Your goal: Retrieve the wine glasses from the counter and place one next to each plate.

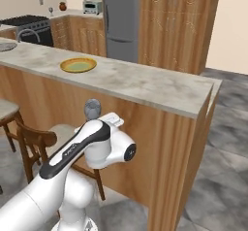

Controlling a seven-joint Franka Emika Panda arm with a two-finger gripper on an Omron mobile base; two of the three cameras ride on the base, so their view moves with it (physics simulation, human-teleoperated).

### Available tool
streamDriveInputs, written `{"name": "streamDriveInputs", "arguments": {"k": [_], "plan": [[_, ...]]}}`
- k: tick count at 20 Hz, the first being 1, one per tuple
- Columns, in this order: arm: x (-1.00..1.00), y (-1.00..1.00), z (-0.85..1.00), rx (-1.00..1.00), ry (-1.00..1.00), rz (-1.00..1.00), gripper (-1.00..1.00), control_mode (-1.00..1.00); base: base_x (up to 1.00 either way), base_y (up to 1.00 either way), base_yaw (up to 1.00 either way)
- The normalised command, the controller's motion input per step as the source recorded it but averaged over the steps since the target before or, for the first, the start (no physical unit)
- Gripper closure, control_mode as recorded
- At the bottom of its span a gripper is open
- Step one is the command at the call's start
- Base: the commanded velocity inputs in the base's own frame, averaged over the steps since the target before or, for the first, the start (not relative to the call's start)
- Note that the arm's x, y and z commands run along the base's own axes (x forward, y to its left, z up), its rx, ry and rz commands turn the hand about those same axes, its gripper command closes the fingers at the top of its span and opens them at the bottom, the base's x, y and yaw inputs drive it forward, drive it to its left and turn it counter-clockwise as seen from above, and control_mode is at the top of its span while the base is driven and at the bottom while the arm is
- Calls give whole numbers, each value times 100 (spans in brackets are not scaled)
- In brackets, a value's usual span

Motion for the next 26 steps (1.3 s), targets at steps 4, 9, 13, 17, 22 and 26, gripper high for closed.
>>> {"name": "streamDriveInputs", "arguments": {"k": [4,9,13,17,22,26], "plan": [[0,0,0,0,0,0,100,100,31,0,2],[0,0,0,0,0,0,100,100,57,0,0],[-17,4,24,-1,0,0,100,-100,6,5,0],[-42,0,88,0,-2,1,100,-100,0,0,0],[5,3,66,0,4,1,100,-100,0,0,0],[78,25,23,-3,28,0,100,-100,0,0,0]]}}
